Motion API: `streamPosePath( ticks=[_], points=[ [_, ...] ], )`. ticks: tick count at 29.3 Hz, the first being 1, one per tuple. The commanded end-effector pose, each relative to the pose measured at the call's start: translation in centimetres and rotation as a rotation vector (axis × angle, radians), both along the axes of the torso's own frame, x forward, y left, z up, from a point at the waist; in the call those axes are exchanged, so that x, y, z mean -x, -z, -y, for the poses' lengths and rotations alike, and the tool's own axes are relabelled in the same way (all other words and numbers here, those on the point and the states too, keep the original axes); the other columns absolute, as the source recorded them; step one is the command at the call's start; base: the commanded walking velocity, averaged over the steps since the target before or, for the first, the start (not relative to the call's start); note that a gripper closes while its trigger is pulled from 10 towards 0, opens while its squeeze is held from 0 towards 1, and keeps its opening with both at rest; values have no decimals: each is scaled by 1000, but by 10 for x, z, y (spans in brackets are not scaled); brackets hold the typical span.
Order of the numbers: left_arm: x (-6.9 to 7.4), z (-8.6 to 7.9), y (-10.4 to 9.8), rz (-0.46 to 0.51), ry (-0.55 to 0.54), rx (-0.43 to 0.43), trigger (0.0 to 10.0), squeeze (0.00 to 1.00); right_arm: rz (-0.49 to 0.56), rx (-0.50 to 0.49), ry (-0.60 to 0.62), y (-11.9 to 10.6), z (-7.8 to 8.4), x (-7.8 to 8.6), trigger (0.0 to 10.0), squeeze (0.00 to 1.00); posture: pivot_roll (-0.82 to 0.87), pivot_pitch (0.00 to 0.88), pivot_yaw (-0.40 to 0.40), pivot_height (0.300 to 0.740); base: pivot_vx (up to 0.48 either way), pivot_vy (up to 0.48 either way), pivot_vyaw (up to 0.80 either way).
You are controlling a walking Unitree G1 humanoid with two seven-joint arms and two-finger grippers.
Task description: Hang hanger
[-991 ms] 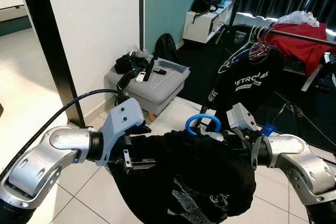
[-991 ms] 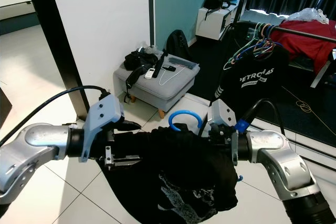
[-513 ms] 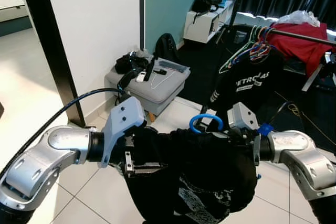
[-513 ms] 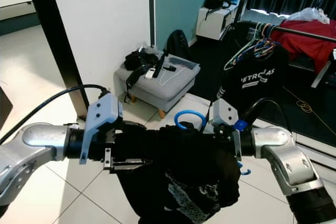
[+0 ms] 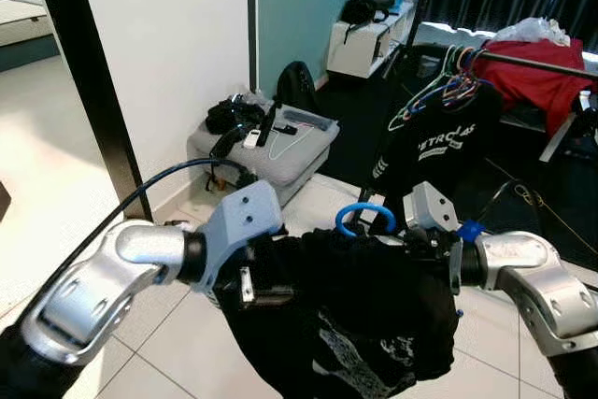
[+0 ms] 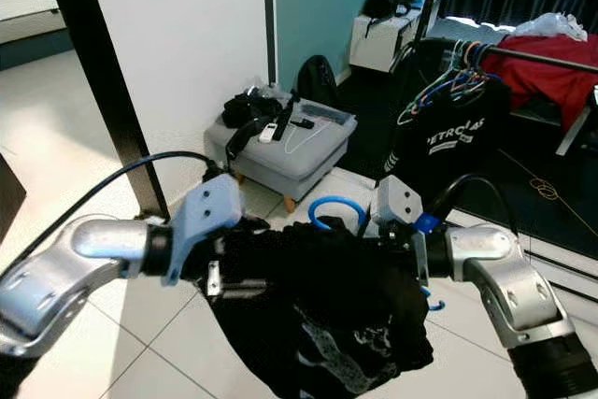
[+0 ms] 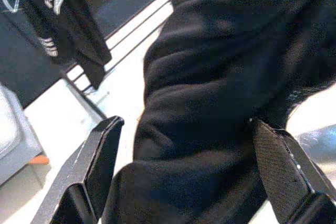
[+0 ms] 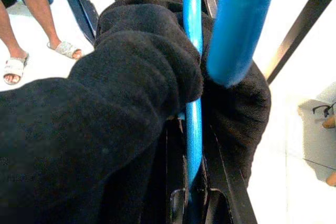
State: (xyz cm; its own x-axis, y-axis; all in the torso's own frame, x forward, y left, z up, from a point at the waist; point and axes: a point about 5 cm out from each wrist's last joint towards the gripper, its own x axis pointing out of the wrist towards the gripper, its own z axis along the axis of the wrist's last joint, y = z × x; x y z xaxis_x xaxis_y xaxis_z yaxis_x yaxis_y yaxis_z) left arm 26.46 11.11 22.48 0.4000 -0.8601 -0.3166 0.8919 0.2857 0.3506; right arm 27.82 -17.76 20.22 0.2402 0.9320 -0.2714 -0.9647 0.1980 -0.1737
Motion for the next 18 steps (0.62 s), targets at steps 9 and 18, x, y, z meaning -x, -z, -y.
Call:
streamPosePath(
  ticks=[9, 18],
  points=[
    [5, -1, 0, -54, 41, 10, 3686, 0, 47, -17, -39, -10, -6, -1, 10000, 0, 45, 0, -22, 740, 0, 0, 0],
    [20, -7, 5, -153, 144, -10, 0, 0, 51, -27, -50, -10, -9, 0, 10000, 0, 54, 6, -19, 740, 0, 0, 0]
  ],
)
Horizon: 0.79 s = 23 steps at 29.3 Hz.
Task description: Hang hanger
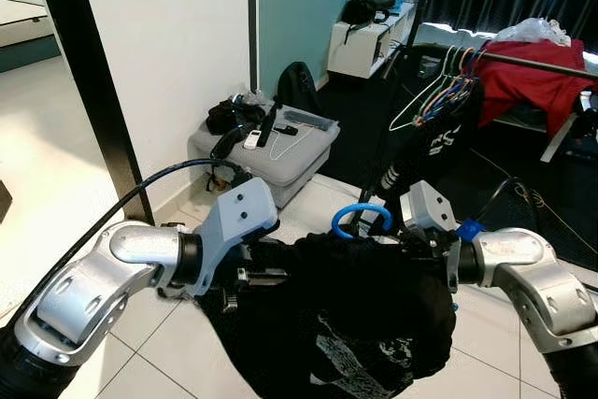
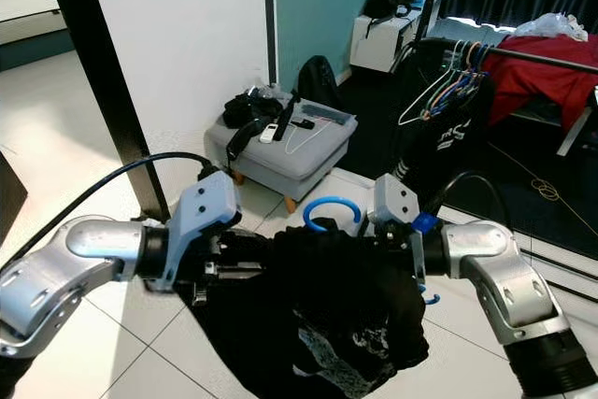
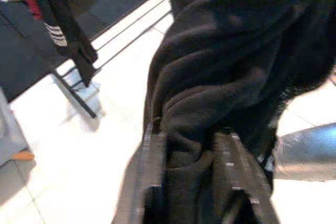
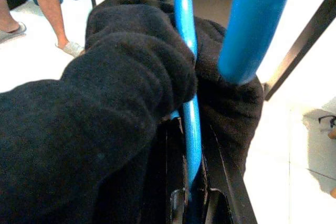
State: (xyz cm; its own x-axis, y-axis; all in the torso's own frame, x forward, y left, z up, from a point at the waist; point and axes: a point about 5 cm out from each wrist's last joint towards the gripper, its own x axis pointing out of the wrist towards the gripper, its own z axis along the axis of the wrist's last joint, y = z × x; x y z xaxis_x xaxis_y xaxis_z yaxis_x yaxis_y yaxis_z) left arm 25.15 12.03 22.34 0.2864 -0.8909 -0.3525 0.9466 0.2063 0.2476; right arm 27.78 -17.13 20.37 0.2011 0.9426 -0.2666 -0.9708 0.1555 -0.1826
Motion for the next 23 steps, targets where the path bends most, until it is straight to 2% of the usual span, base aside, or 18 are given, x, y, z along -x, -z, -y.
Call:
streamPosePath(
  ticks=[1, 8, 13, 16, 17, 21, 22, 23],
  points=[
    [8, 3, 4, -49, 63, -15, 0, 0, 41, -28, -10, -9, -4, 0, 10000, 0, 54, 6, -19, 740, 0, 0, 0],
    [10, 9, 8, -71, 92, -5, 0, 0, 60, -76, -49, -20, -9, 4, 10000, 0, 52, 7, -20, 740, 0, 0, 0],
    [13, 8, 9, -89, 113, -7, 0, 0, 75, -87, -53, -25, -10, 3, 10000, 0, 50, 6, -20, 740, 0, 0, 0],
    [11, 7, 10, -62, 102, -23, 0, 0, 82, -86, -49, -25, -10, 2, 10000, 0, 53, 1, -20, 740, 0, 0, 0],
    [11, 8, 8, -64, 110, -2, 10000, 1000, 85, -86, -48, -25, -10, 1, 10000, 0, 52, 1, -19, 740, 0, 0, 0],
    [13, 11, 6, -61, 129, 17, 10000, 1000, 87, -89, -51, -26, -11, 1, 10000, 0, 50, 0, -17, 740, 0, 0, 0],
    [15, 12, 7, -57, 141, 1, 10000, 529, 89, -90, -55, -27, -12, 2, 10000, 0, 49, 0, -16, 740, 0, 0, 0],
    [16, 12, 8, -50, 150, -14, 10000, 0, 91, -93, -58, -28, -12, 2, 10000, 0, 49, 0, -16, 740, 0, 0, 0]
  ],
)
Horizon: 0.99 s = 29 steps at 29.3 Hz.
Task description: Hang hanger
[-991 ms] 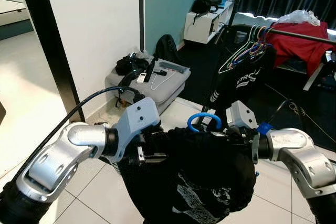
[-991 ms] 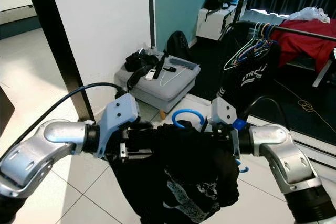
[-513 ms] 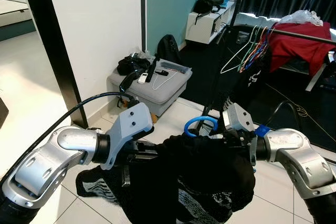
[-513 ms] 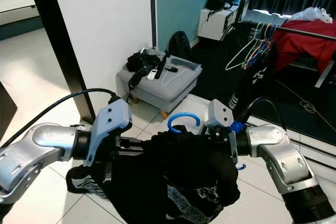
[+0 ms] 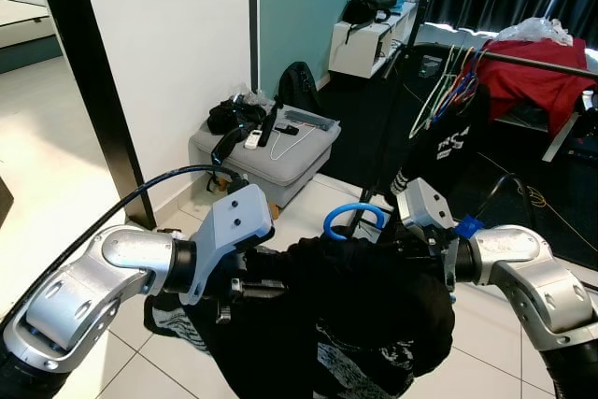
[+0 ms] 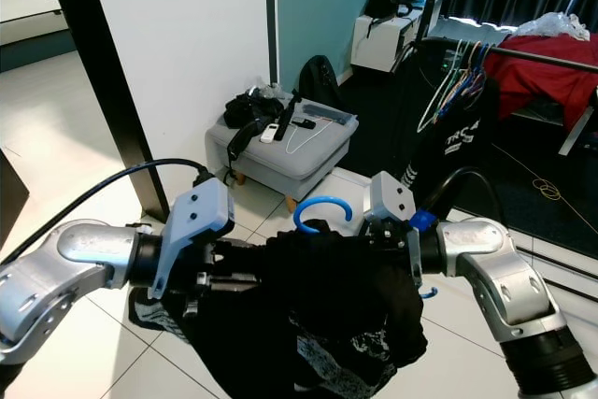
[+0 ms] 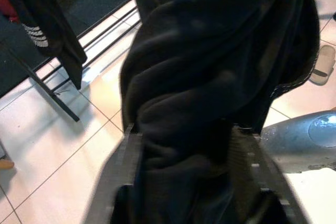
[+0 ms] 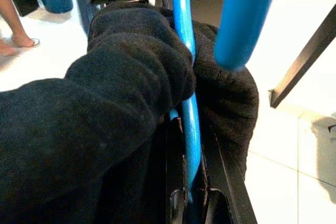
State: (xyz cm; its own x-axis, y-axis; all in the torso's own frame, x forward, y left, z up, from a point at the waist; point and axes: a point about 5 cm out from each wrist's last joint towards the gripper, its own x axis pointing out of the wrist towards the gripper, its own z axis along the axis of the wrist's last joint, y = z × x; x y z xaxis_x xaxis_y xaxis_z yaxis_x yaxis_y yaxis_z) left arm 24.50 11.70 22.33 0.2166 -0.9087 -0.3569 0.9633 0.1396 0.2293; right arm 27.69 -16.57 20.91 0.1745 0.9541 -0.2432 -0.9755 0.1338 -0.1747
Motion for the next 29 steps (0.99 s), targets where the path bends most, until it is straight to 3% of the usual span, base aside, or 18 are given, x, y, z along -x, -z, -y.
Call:
streamPosePath(
  ticks=[1, 11, 12, 14, 29],
  points=[
    [9, 9, 8, -31, 80, -15, 10000, 0, 95, -68, -30, -23, -6, 1, 10000, 0, 49, 0, -16, 740, 0, 0, 0],
    [5, 9, 10, -36, 52, -24, 10000, 0, 106, -82, -45, -28, -10, 2, 10000, 0, 45, 0, -17, 740, 0, 0, 0],
    [5, 9, 12, -41, 46, -31, 510, 0, 110, -89, -54, -29, -11, 3, 10000, 0, 44, 0, -17, 740, 0, 0, 0],
    [5, 10, 11, -54, 42, -12, 0, 0, 117, -94, -61, -32, -13, 4, 10000, 0, 44, 0, -18, 740, 0, 0, 0],
    [9, 9, 12, -64, 71, -21, 0, 0, 133, -124, -58, -36, -16, 3, 10000, 0, 41, 0, -15, 740, 0, 0, 0]
  ],
)
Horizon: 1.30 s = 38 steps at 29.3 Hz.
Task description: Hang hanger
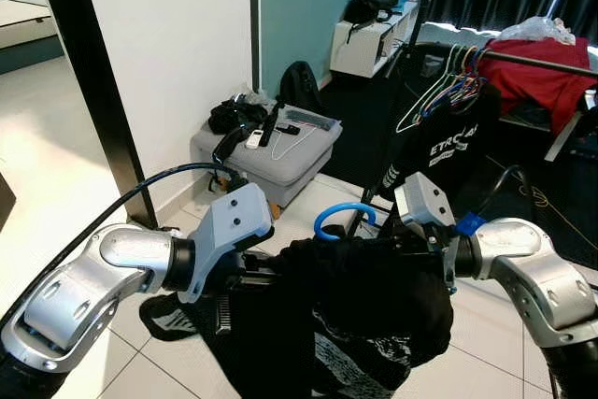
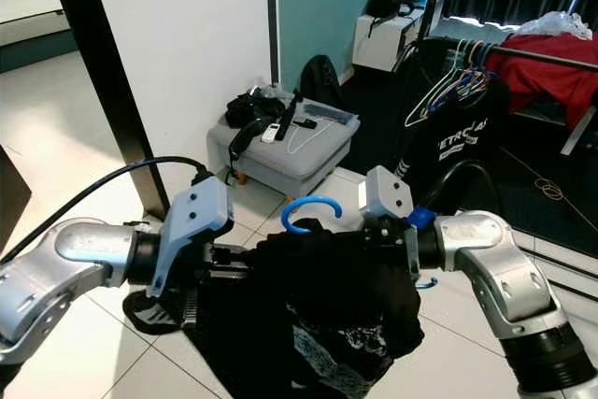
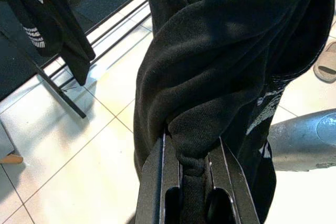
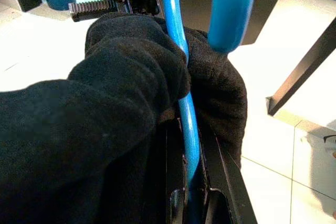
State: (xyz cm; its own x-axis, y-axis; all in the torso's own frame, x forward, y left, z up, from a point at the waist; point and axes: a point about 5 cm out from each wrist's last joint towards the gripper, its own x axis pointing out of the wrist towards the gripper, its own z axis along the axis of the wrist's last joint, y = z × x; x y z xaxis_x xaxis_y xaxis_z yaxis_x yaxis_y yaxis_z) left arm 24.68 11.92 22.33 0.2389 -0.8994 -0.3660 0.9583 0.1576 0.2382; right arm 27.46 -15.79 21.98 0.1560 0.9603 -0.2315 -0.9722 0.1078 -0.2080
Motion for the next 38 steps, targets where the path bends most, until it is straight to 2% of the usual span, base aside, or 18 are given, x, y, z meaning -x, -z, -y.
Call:
streamPosePath(
  ticks=[1, 8, 9, 10, 12, 16, 19, 21, 26, 27, 29, 30, 33, 34, 35, 36, 37, 38],
  points=[
    [10, 11, 12, -69, 91, -10, 0, 0, 96, -122, -26, -26, -9, 1, 10000, 0, 41, 0, -15, 740, 0, 0, 0],
    [9, 10, 12, -63, 78, -12, 0, 0, 103, -126, 0, -25, -9, -2, 10000, 0, 41, 0, -15, 740, 0, 0, 0],
    [8, 9, 12, -60, 72, -13, 0, 0, 90, -136, 17, -24, -8, -3, 10000, 922, 40, 0, -15, 740, 0, 0, 0],
    [3, 4, 12, -42, 32, -26, 0, 0, 63, -114, 60, -19, 0, -6, 10000, 1000, 38, 0, -16, 740, 0, 0, 0],
    [0, -1, 12, -31, 9, -45, 0, 0, 55, -107, 78, -18, 6, -7, 10000, 1000, 38, 0, -18, 740, 0, 0, 0],
    [-12, -25, 12, 15, -107, -121, 0, 0, 51, -51, 171, -18, 41, -6, 10000, 1000, 36, 4, -21, 740, 0, 0, 0],
    [-14, -29, 12, 21, -125, -133, 0, 0, 47, -36, 187, -18, 48, -4, 10000, 1000, 36, 4, -21, 740, 0, 0, 0],
    [-18, -37, 12, 41, -160, -158, 0, 0, 43, -7, 224, -18, 61, -2, 10000, 1000, 28, 7, -22, 740, 0, 0, 0],
    [-22, -40, 10, 62, -188, -165, 0, 0, 23, 45, 243, -13, 70, 3, 10000, 1000, 24, 8, -23, 740, 0, 0, 0],
    [-24, -41, 8, 78, -206, -155, 0, 0, 13, 94, 266, -8, 76, 4, 10000, 1000, 24, 8, -23, 740, 0, 0, 0],
    [-24, -41, 8, 78, -206, -155, 0, 0, 13, 94, 266, -8, 76, 4, 10000, 1000, 24, 8, -23, 740, 0, 0, 0],
    [-28, -42, 4, 105, -230, -137, 0, 0, 21, 131, 306, -5, 84, 5, 10000, 1000, 19, 11, -26, 740, 0, 0, 0],
    [-28, -42, 4, 105, -230, -137, 0, 0, 21, 131, 306, -5, 84, 5, 10000, 1000, 19, 11, -26, 740, 0, 0, 0],
    [-34, -43, -9, 166, -257, -86, 0, 0, 47, 83, 386, -9, 93, 1, 10000, 820, 17, 14, -31, 740, 0, 0, 0],
    [-37, -42, -30, 241, -268, 2, 0, 0, 45, -29, 453, -12, 101, 0, 10000, 235, 23, 16, -35, 740, 0, 0, 0],
    [-37, -42, -30, 241, -268, 2, 0, 0, 45, -29, 453, -12, 101, 0, 10000, 235, 23, 16, -35, 740, 0, 0, 0],
    [-40, -43, -57, 317, -283, 123, 0, 0, -9, -151, 454, -6, 102, 5, 10000, 0, 30, 18, -34, 740, 0, 0, 0],
    [-40, -43, -57, 317, -283, 123, 0, 0, -9, -151, 454, -6, 102, 5, 10000, 0, 30, 18, -34, 740, 0, 0, 0]
  ],
)
